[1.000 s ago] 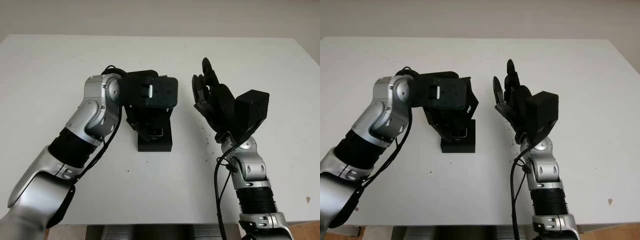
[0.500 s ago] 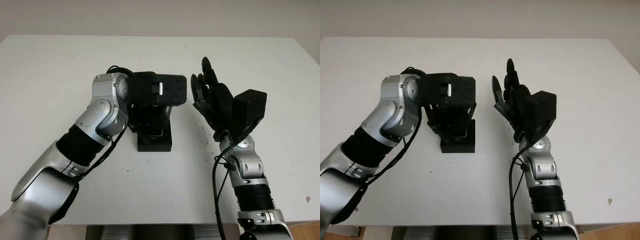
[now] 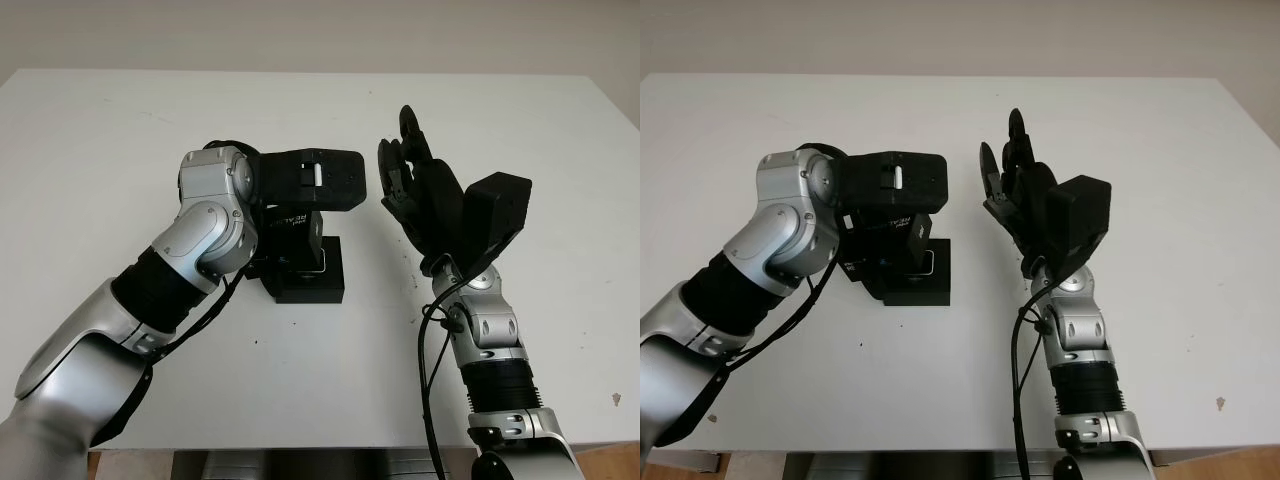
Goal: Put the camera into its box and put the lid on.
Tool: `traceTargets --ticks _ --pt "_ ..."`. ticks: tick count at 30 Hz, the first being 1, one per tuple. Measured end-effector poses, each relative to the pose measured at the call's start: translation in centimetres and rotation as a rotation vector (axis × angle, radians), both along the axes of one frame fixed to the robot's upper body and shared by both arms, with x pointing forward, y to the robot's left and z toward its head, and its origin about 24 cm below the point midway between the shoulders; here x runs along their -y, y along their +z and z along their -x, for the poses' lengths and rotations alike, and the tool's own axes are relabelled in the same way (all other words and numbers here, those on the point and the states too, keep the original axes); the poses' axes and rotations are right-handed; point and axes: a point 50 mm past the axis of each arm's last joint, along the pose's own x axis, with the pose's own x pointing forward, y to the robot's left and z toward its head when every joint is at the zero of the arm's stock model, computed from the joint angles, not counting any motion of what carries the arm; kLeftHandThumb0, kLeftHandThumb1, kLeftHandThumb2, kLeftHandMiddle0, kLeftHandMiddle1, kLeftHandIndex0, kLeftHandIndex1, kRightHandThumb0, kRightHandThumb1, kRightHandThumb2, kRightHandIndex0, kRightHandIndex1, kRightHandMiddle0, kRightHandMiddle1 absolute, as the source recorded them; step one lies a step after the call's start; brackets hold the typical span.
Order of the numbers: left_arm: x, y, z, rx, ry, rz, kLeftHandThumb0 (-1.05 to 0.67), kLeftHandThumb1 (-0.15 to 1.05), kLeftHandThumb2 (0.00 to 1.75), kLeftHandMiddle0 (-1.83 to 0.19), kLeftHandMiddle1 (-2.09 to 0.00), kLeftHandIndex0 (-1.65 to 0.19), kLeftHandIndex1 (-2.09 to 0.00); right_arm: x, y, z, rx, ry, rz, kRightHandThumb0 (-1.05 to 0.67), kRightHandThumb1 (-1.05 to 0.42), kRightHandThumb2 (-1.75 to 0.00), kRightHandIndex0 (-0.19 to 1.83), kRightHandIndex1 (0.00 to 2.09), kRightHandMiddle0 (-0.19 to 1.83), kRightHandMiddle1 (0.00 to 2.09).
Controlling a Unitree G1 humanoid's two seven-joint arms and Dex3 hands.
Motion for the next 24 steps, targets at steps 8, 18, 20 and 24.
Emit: traceTargets --ticks 8,18,20,24 --pt "0.2 -0.2 0.1 -0.020 0.027 0.042 -0.19 1.05 0.26 -0.64 -2.09 0.18 -0.94 -0.3 0.1 -0.1 0.007 -0.003 -0.012 -0.58 -1.05 -0.59 -0.19 0.00 -0.19 0.00" --pt "0.9 -0.2 0.1 0.022 -0.023 0.008 -0.25 1.05 0.24 -0.55 -2.09 0.18 -1.27 -0.4 0.0 -0.2 0.019 -0.008 -0.021 -0.59 -1.05 -0.59 -0.19 0.00 -0.19 0.00" --pt "1.1 -0.4 0.1 0.022 -0.037 -0.004 -0.22 1.05 0.24 -0.58 -2.09 0.19 -0.95 -0.4 0.1 -0.2 0.023 -0.008 -0.023 -0.57 -1.05 -0.60 -0.19 0.00 -0.19 0.00" --pt "1.4 -0.7 0.2 0.019 -0.041 -0.010 -0.23 1.05 0.21 -0.62 -2.09 0.14 -1.22 -0.3 0.1 -0.2 0.035 -0.013 -0.027 -0.59 -1.05 -0.59 -0.19 0.00 -0.19 0.00"
